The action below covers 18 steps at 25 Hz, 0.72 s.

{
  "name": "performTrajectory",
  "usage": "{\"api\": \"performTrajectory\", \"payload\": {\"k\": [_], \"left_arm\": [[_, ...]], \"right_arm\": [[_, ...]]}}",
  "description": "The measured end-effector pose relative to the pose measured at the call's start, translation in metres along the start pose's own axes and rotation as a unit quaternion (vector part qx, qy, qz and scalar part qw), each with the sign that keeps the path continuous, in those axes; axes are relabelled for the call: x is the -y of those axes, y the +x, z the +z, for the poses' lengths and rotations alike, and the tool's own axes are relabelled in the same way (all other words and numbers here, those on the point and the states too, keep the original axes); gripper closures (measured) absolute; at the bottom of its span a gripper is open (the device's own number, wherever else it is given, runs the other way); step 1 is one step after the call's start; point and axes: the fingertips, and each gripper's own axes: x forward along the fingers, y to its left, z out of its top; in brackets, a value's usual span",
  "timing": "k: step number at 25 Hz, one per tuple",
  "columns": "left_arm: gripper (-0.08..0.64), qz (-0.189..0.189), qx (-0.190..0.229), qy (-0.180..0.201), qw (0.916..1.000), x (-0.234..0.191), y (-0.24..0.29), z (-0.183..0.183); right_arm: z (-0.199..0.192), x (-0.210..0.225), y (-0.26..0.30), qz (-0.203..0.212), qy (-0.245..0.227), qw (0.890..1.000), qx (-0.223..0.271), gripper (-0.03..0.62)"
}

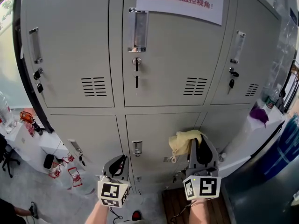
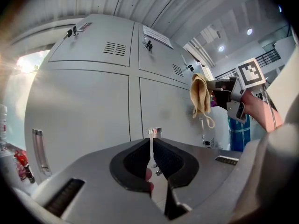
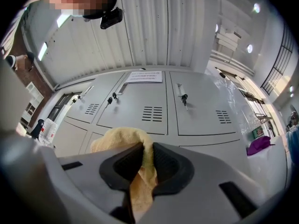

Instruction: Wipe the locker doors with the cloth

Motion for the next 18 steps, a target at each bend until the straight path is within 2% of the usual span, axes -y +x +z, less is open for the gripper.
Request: {"api": "performTrajectory", "payload": {"k": [10,18], "left_arm": [[0.520,0.016,-0.001,0.003,0.9999,-0.006,-0.015,0.001],[0.520,0.037,-0.002,0.006,0.9993,-0.021,-0.024,0.001]], "right_arm": [[-0.027,-0.065,-0.031,0.067,0.043,0.996,-0.028,0.525],[-0.046,-0.121,-0.022,0.131,0.063,0.988,-0.046,0.525]]}}
